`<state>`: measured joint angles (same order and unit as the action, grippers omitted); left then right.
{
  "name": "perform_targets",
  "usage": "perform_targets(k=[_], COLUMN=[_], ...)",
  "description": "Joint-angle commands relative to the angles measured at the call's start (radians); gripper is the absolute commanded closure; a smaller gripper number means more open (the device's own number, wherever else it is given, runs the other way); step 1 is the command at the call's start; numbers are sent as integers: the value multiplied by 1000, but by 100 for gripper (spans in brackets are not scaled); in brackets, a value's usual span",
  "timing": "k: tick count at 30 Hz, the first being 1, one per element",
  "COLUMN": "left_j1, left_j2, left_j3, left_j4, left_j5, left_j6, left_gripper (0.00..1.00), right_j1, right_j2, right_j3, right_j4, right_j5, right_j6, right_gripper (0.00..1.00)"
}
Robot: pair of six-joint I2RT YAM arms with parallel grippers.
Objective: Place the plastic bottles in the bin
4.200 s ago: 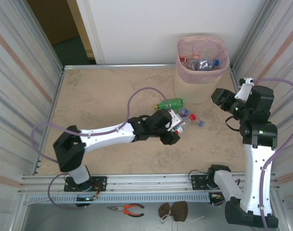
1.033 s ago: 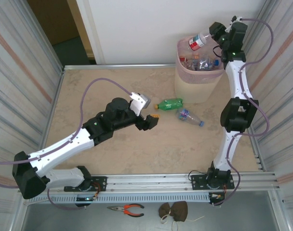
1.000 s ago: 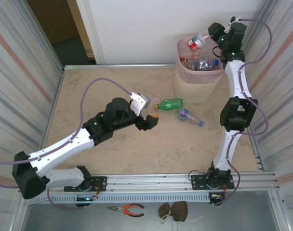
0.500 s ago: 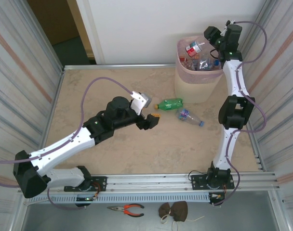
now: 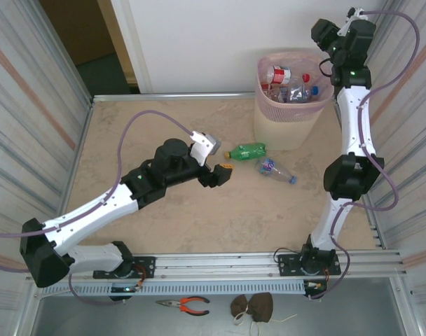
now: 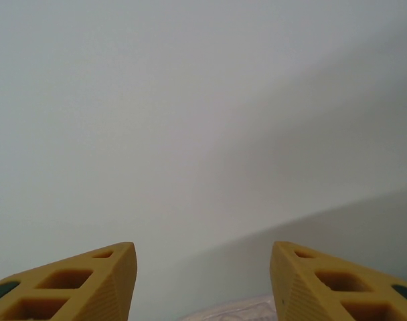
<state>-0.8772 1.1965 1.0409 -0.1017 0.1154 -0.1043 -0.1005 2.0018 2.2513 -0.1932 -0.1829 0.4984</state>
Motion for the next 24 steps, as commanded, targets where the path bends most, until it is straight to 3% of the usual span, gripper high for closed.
perform_targets(k=[1, 12, 18, 24], left_j1=[9, 80, 104, 153], left_j2=[14, 95, 184, 363], left_j3=[43, 82, 124, 249], left_j4=[-22, -120, -199, -336], left_j5=[18, 96, 112, 198], left_j6=[33, 157, 332, 487], left_gripper=[19, 21, 22, 24], right_j1=[-1, -1, -9, -21], right_j2=[-34, -282, -489, -691], right_j3=[-31, -338, -591, -794], right_j4=[-46, -11, 20, -6], right_j5=[-29, -73, -74, -72], right_j6=[-30, -36, -31, -17], right_gripper=[48, 50, 50, 49])
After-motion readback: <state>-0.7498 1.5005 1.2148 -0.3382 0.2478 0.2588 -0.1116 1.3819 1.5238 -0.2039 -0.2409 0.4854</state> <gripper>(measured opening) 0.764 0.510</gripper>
